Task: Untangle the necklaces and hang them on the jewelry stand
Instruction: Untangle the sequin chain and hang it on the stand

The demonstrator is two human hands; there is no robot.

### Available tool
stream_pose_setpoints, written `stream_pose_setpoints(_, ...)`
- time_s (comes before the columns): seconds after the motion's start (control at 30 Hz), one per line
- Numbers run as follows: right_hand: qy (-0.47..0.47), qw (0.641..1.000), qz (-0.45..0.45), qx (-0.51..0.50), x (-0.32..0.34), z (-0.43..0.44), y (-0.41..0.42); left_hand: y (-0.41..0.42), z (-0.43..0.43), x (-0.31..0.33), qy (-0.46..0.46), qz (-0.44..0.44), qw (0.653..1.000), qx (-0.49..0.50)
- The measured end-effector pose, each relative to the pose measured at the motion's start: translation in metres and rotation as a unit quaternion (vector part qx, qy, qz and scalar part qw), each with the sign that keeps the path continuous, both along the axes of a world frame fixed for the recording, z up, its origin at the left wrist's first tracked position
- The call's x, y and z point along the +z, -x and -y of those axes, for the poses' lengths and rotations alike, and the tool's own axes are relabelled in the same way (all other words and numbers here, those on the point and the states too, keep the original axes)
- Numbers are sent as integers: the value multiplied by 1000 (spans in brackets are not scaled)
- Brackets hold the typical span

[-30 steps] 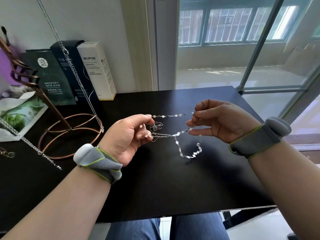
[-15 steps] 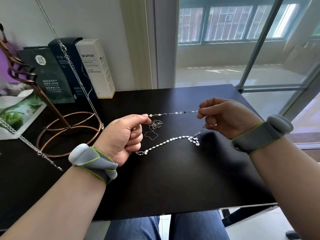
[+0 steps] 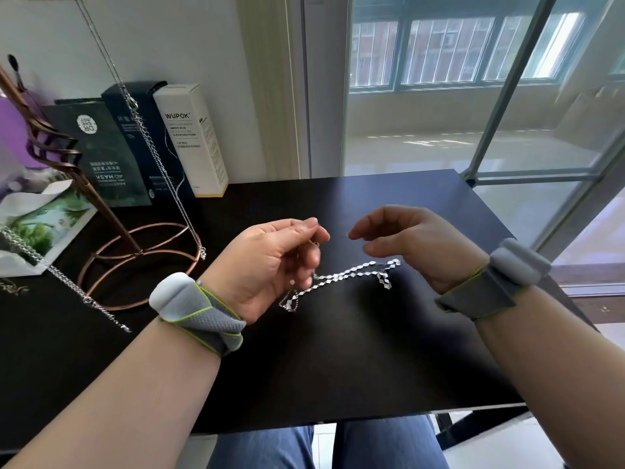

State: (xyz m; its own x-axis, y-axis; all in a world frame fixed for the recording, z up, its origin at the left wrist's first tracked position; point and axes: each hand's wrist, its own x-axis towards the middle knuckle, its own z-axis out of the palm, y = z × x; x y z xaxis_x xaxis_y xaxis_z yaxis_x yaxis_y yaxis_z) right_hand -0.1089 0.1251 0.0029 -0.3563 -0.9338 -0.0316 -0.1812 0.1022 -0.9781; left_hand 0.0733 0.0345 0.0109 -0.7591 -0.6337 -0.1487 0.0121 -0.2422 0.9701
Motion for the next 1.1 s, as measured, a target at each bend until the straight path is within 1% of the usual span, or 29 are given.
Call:
stream_pose_setpoints(0.13, 30, 995, 47, 86, -3, 5, -19, 6, -5, 7, -4, -38, 999, -10)
stream_pose_setpoints(0.2, 29, 991, 75, 104, -6, 8, -26, 7, -5, 10, -9, -59, 998, 1)
stream_pose_setpoints(0.33, 41, 994, 76, 61, -6, 11, -32, 4, -1, 13, -1, -66, 997, 39)
stream_pose_setpoints(0.4, 47, 994, 92, 37, -6, 12, -32, 1, 2, 14, -18, -80, 995, 62)
stream_pose_setpoints(0.47, 51, 994, 87, 30, -7, 10, -31, 1, 3, 14, -52, -105, 990, 81)
stream_pose_setpoints(0.6, 46, 999, 25, 16, -9, 10, -33, 0, 5, 16, -108, -162, 976, 99)
stream_pose_setpoints(0.67, 28, 999, -23, 10, -11, 10, -36, 0, 6, 19, -114, -177, 972, 104)
stream_pose_setpoints(0.73, -6, 995, -95, 19, -13, 8, -38, 1, 6, 20, -116, -185, 970, 107)
stream_pose_setpoints(0.83, -64, 967, -235, 80, -7, 5, -45, 0, 6, 23, -100, -186, 971, 112)
stream_pose_setpoints(0.9, -80, 942, -303, 119, 0, 2, -50, 0, 6, 23, -85, -173, 975, 110)
stream_pose_setpoints(0.93, -79, 934, -323, 133, 5, 1, -52, -1, 5, 22, -75, -162, 978, 108)
stream_pose_setpoints(1.0, -69, 928, -333, 155, 15, -1, -55, -2, 5, 20, -49, -127, 986, 100)
stream_pose_setpoints(1.1, -38, 944, -286, 160, 29, 0, -56, -4, 2, 15, -11, -67, 994, 88)
